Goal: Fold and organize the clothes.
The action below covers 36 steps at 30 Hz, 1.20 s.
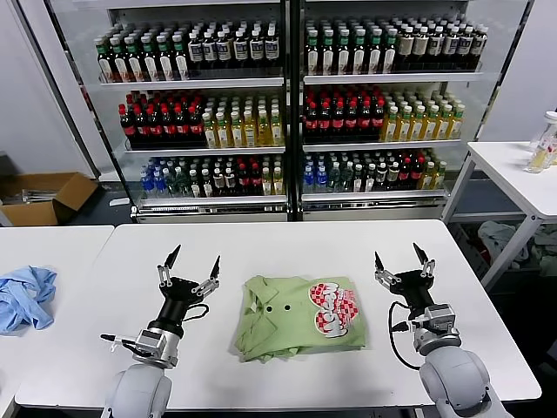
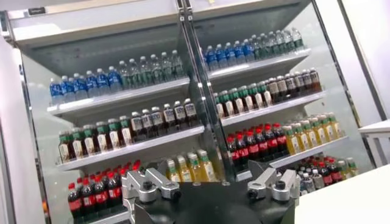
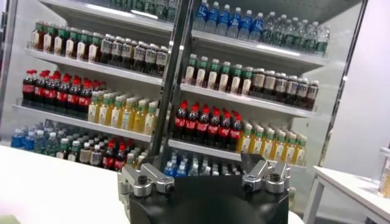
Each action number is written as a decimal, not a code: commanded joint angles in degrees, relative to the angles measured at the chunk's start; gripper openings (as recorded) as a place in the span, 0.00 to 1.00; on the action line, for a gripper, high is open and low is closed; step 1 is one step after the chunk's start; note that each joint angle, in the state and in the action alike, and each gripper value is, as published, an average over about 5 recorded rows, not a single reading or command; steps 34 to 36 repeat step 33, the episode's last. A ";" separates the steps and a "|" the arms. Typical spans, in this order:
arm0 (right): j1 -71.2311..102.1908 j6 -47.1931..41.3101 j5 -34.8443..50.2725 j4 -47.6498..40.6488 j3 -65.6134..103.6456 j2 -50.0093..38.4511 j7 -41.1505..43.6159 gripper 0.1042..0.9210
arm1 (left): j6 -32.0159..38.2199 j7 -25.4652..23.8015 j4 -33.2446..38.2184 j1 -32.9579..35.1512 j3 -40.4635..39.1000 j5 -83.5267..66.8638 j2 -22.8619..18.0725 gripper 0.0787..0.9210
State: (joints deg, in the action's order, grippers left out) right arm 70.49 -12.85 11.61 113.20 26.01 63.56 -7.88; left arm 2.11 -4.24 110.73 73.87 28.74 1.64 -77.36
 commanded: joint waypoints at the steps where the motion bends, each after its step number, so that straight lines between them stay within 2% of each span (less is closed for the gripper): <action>1: -1.15 2.47 -1.09 -3.14 0.43 -0.92 0.48 0.88 | -1.71 -0.19 -0.28 -0.15 0.27 -0.69 -1.09 0.88; 7: -0.83 2.63 -2.08 -3.52 1.75 -1.65 1.35 0.88 | -0.38 -0.25 -0.33 0.86 0.63 -0.50 -1.07 0.88; 12: -0.80 4.39 -2.94 -4.53 2.16 -2.60 1.65 0.88 | 4.13 -0.57 -0.28 1.87 -0.34 -1.61 -0.84 0.88; 22: -1.68 7.00 -3.30 -6.65 1.87 -4.78 1.63 0.88 | 5.75 1.33 -0.51 1.29 -0.33 -2.17 -2.06 0.88; 27: -2.38 7.06 -3.46 -7.40 1.11 -4.92 1.16 0.88 | 5.09 2.10 -0.17 1.30 -0.40 -0.74 -2.85 0.88; 36: -2.43 5.31 -4.85 -7.37 0.75 -5.48 0.10 0.88 | 3.79 0.64 0.04 1.31 0.34 1.64 -3.54 0.88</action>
